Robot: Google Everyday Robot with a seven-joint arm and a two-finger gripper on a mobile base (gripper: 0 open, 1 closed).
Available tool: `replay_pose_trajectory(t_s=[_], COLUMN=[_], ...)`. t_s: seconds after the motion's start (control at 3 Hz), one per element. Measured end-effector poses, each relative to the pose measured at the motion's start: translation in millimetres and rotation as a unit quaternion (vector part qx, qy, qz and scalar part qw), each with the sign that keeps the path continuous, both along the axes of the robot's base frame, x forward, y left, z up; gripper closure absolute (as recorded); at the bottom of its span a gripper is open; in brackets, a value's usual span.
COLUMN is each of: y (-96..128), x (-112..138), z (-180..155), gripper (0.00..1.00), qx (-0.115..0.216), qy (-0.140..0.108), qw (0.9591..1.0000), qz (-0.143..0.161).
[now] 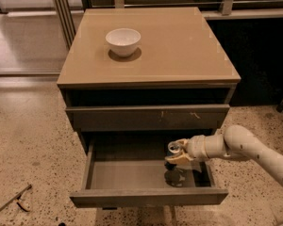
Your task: Pick redbull can from middle drawer and place on counter
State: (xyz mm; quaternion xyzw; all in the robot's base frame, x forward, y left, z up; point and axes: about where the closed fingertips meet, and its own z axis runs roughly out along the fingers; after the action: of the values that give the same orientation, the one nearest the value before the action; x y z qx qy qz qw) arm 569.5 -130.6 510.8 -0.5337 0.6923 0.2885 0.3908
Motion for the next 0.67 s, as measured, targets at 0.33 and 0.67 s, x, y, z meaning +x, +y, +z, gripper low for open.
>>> replay_pose_trajectory(t_s=[0.33,0.67], y=[-16.4,-16.3], x=[-5.2,-5.1], z=[80.0,80.0], gripper=[1.00,1.00], qx=[-0.016,-0.016], qy=[0.006,0.006], qw=[0.9995,0.9995], qz=[0.026,0.026])
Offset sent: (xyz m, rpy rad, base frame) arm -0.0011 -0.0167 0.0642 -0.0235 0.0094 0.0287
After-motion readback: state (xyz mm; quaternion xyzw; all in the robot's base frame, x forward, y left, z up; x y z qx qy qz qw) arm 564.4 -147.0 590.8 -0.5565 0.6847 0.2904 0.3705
